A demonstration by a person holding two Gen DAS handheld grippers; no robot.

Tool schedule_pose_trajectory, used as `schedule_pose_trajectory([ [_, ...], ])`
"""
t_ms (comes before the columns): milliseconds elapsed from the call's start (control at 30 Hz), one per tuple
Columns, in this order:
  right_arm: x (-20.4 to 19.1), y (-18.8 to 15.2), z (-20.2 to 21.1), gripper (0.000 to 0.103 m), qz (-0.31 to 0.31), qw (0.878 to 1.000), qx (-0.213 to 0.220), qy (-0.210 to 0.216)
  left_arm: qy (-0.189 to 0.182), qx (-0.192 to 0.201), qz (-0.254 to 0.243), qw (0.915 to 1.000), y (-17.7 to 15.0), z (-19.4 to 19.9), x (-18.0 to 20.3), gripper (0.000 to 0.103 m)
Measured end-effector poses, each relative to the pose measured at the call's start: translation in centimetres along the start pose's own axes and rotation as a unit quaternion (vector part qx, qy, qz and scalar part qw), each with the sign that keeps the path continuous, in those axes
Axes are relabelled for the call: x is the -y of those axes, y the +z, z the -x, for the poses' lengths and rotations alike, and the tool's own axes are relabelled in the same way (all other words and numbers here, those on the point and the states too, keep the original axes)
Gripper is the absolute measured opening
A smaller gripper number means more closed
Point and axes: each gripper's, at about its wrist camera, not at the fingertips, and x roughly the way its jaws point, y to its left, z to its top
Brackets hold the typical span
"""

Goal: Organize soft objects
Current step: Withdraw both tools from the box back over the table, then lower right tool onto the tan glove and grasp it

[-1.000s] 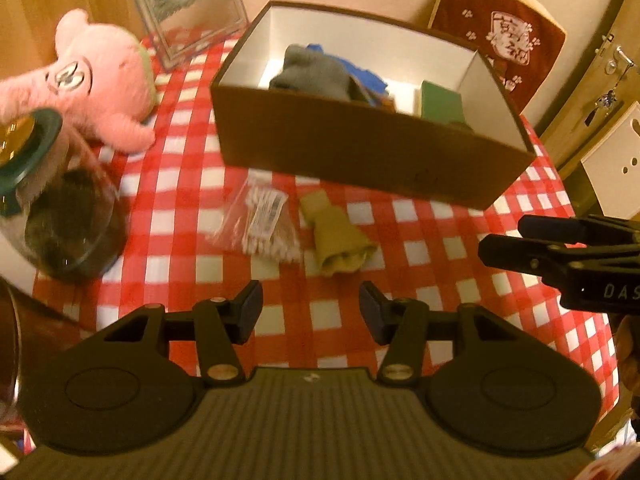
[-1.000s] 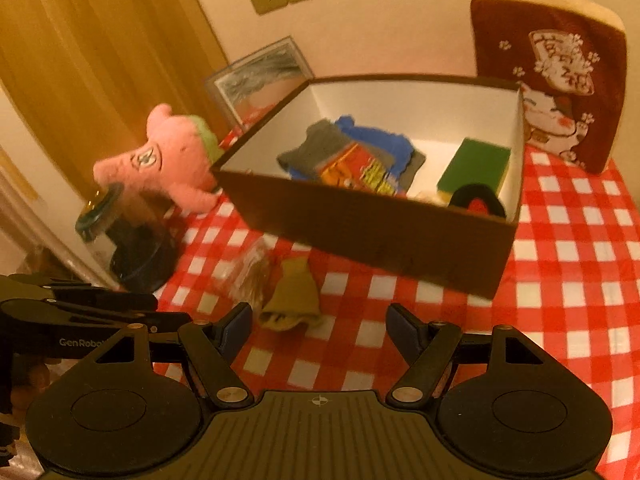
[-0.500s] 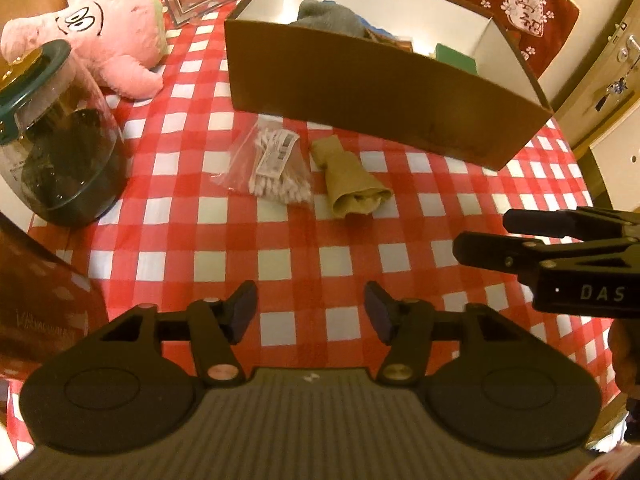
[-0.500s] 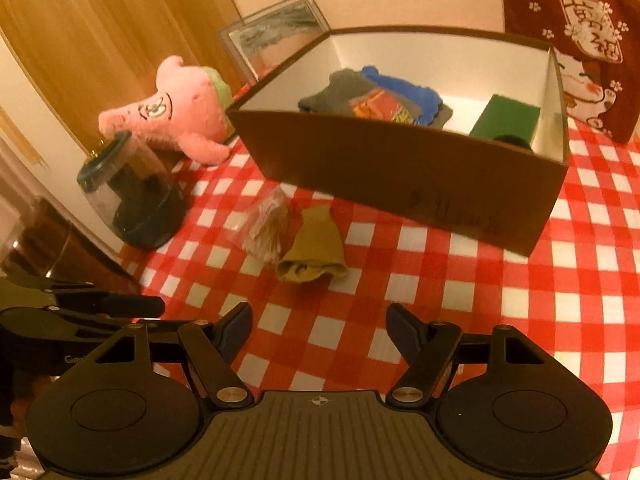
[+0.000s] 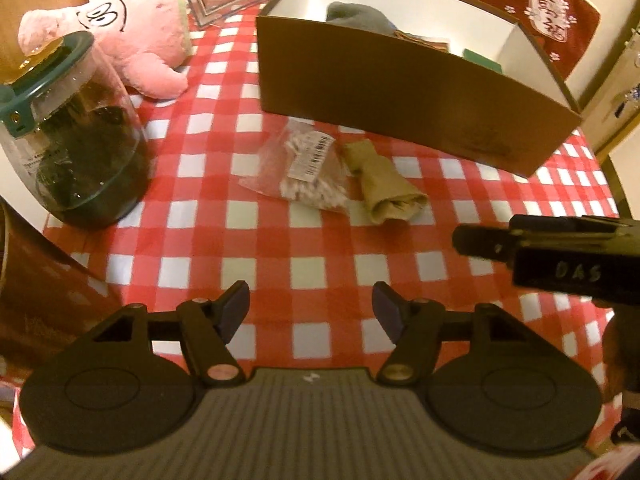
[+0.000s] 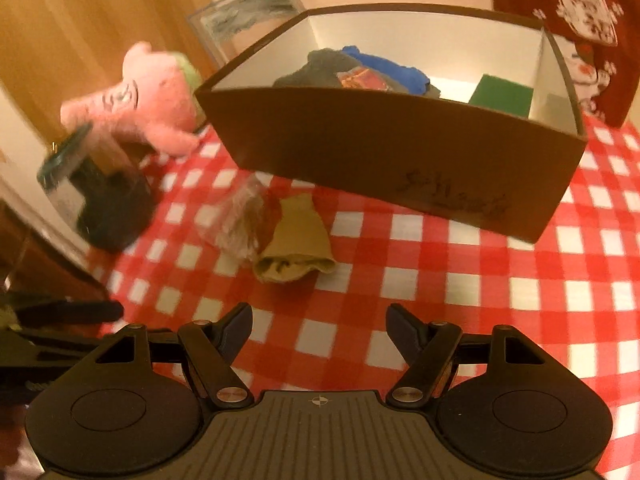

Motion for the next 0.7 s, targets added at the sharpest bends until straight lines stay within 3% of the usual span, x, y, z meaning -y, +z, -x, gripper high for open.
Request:
schedule_pose_trajectory([
  [67,-0.1,0.1,-0.3,0.073,-0.006,1.0,0.017,0.002,0.007,0.003,0.011,0.9999,0.3,-0.5,-0.5,0.061],
  [167,-0.8,0.8,-1.2,0.073,0.025,1.0,0.007,-0.001,0.0,-0.002,0.026,0.9997,0.6,-1.4,-1.2,0.059],
  [400,-1.3,2.4,-3.6,0.073,0.041,0.999,0.004,-0.014,0.001,-0.025,0.014,0.9996,1.8,-3.2,-1.6,0.059],
  [700,-1.9,3.5,-6.9,0.073,0.048,0.999,-0.008,-0.009,0.005,-0.026,0.02,0.9994,2.8,-4.7,-2.7,0.06],
])
